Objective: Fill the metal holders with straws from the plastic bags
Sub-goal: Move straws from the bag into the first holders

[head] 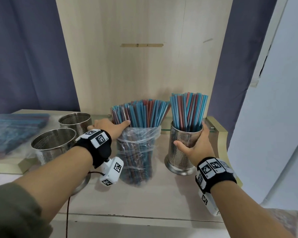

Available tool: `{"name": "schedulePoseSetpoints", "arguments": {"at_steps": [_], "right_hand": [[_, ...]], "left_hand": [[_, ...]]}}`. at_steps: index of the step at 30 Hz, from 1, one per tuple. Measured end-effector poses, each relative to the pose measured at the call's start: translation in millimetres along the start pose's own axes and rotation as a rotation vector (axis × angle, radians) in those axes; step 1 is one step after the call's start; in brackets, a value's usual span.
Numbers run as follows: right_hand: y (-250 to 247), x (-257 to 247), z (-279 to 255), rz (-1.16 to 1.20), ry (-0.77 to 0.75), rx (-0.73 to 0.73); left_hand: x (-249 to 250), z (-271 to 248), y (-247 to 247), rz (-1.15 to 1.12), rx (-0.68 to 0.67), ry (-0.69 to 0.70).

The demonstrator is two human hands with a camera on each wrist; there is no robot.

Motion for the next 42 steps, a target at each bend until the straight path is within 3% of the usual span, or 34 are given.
{"name": "schedulePoseSetpoints", "arguments": {"at_steps": [5, 12, 25, 31, 36, 38, 42], "right_hand": [[0, 2, 1, -0.001, -0.019, 0.006], [0, 5, 2, 0.024, -0.04, 0.005], [-1, 6, 2, 0.036, -0.037, -0.009], [-3, 3, 0, 0.041, -0.041, -0.002], [-3, 3, 0, 0.044, -0.038, -0.01], [-2, 4, 1, 0.049, -0.043, -0.006], [-2, 4, 1, 0.051, -0.05, -0.004]], "left_hand": [[5, -2, -7, -0.216, 0.078, -0.013], [25, -4, -14, -0.553, 0.007, 0.054], [49, -3, -34, -0.623, 0.068, 0.164], [71, 7, -70, -0.692, 0.128, 0.221], [99, 12, -111, -1.043, 0.002, 0.289], [108, 11, -133, -1.099, 0.046, 0.343], [117, -1, -177, -1.171, 0.267, 0.479]]}}
Point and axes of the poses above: each hand's wrist, its own z-axis towards the middle knuckle, its own y-axis out of the palm, x = y × z, the point moved 2 cm from there along z, towards the middle knuckle, and after that the axes turned 9 degrees about -y, right-handed, at the moved point
